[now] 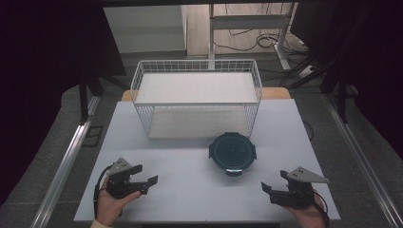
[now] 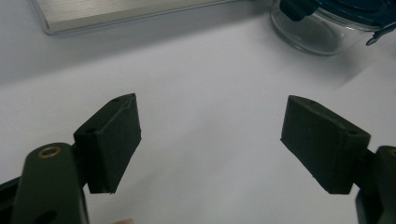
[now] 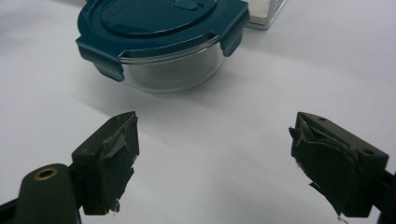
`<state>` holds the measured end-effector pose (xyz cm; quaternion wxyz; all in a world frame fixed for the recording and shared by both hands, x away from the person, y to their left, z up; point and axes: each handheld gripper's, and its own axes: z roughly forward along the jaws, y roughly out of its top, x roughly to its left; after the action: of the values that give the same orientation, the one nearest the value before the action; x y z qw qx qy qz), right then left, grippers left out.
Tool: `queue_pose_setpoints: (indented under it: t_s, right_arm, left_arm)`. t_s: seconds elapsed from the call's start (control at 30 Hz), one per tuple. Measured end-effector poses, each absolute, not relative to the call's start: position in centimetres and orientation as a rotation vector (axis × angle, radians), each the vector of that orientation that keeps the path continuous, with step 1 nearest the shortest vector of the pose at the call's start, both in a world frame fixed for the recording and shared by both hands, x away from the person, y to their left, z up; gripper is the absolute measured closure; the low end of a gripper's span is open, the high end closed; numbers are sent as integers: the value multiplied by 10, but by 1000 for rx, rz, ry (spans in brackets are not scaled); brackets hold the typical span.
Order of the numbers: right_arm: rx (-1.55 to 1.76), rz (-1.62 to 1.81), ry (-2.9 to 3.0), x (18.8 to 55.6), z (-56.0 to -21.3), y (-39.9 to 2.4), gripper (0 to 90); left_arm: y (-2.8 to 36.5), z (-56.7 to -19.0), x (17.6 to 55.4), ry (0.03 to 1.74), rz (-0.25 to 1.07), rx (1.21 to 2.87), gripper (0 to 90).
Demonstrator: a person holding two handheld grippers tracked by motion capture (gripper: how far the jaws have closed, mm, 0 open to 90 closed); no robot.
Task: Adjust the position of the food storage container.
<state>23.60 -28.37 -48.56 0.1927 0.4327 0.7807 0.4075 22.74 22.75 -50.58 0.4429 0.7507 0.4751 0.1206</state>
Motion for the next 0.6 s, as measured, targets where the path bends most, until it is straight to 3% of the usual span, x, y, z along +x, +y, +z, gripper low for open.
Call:
queue_pose_setpoints:
  t_s: [0.6]
  right_arm:
    - [1258,1170,2189,237,-481,-286,182]
  left_arm:
    - [230,-504,227,1174,272,1841,191]
